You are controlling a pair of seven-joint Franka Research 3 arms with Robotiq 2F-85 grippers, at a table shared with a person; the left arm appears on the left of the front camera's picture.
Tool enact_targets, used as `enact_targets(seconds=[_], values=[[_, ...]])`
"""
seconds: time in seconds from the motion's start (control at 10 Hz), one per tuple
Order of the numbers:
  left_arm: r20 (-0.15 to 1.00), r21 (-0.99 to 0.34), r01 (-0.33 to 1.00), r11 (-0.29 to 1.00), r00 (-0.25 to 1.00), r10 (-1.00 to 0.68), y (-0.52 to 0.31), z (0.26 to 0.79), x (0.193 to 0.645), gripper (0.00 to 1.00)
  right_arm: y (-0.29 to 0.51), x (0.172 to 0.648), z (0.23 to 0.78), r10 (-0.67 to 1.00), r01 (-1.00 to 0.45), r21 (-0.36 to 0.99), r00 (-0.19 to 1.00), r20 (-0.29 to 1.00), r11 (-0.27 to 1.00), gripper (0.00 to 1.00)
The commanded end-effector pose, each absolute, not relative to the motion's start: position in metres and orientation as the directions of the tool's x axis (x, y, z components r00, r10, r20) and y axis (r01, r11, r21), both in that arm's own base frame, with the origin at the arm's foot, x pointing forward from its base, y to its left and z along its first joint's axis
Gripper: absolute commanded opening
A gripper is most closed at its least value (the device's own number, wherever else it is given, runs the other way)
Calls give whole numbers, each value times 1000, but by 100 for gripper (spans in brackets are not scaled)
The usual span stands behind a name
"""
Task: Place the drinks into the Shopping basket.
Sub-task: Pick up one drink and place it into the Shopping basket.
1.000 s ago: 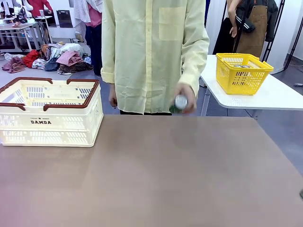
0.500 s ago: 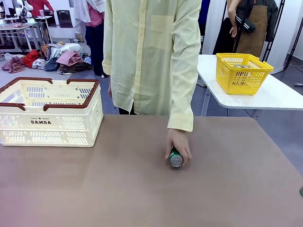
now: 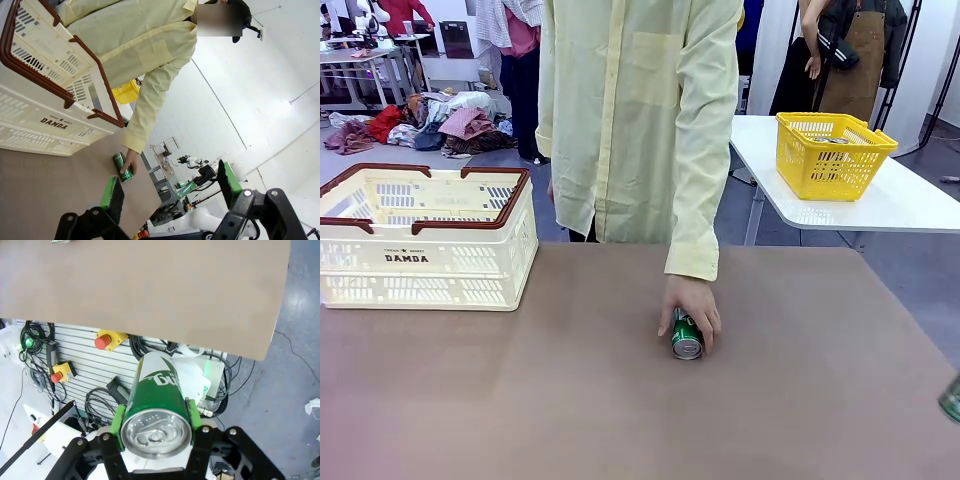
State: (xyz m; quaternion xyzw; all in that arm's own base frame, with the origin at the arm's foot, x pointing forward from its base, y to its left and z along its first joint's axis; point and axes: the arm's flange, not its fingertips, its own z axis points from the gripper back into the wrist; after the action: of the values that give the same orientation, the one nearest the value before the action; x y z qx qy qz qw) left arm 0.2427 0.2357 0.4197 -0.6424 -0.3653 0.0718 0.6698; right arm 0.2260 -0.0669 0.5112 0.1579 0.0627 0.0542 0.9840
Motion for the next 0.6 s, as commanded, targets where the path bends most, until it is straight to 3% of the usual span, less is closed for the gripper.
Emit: enact_targets(seconds=[0.0,0.5], values=[[391,-914,379,147,719,575,236,423,242,100,-50,254,521,103,-67,289,989,-110,955,0],[391,-914,379,147,719,575,236,423,242,100,-55,254,512,17,3,257,997,-77,966,0]])
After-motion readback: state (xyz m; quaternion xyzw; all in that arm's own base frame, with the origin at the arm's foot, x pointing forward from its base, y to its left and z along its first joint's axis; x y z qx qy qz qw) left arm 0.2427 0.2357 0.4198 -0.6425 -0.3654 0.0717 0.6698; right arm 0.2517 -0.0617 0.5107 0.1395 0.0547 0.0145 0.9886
